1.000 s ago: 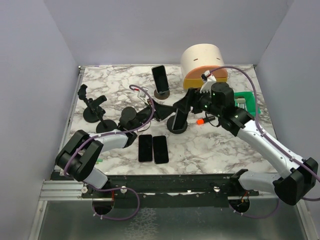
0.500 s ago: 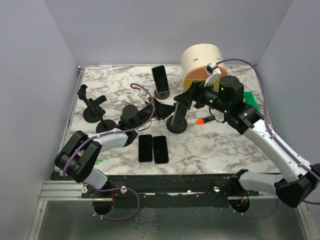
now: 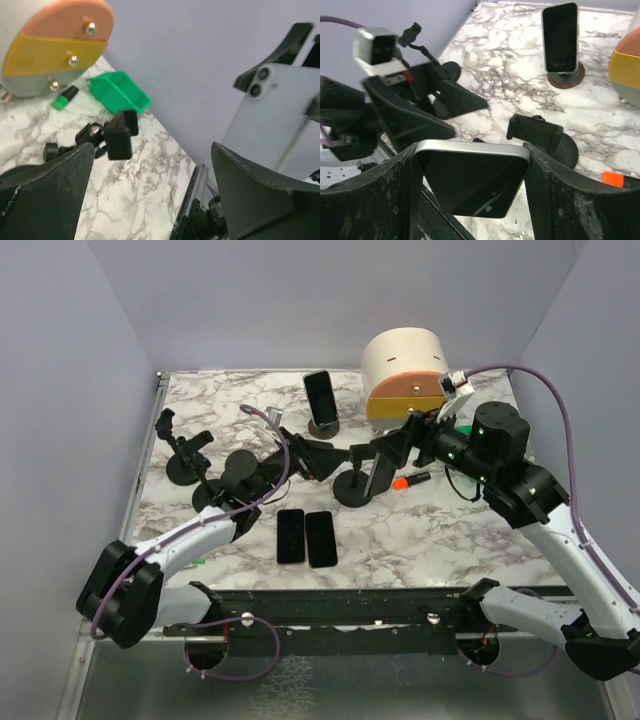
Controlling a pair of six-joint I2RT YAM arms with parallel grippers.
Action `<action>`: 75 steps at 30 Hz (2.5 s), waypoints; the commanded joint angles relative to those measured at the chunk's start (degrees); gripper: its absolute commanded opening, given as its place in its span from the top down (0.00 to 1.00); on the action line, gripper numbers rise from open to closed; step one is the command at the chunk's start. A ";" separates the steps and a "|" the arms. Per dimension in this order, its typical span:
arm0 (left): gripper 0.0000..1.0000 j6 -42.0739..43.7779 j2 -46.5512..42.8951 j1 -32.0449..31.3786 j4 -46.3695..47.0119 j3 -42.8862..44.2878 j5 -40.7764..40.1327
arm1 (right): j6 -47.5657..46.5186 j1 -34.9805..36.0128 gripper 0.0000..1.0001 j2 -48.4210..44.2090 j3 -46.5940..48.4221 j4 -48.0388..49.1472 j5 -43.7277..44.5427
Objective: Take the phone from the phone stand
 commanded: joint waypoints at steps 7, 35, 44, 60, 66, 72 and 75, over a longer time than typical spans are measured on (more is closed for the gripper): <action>0.01 12.52 -21.55 0.10 -6.39 -5.41 -7.50 | -2.15 -0.04 1.00 -1.53 2.95 -3.36 8.84; 0.05 37.93 -5.14 -24.24 -43.33 26.82 -30.17 | 5.16 -0.03 1.00 8.80 15.51 -10.17 11.05; 0.35 37.09 -2.58 -24.25 -43.53 28.49 -25.54 | 4.49 -0.03 1.00 8.22 13.95 -8.36 6.72; 0.75 35.25 -1.54 -24.25 -43.06 28.43 -23.37 | 3.10 -0.04 0.99 7.51 12.67 -7.51 4.02; 1.00 35.02 -1.81 -24.25 -42.93 28.24 -23.54 | 2.39 -0.03 0.79 6.08 10.80 -5.91 1.99; 1.00 34.60 -2.60 -24.25 -42.67 27.58 -24.15 | 1.67 -0.05 0.21 5.12 10.79 -6.50 0.96; 1.00 34.22 -3.32 -24.25 -42.14 26.84 -24.69 | 1.43 -0.03 0.00 4.94 11.21 -7.11 0.30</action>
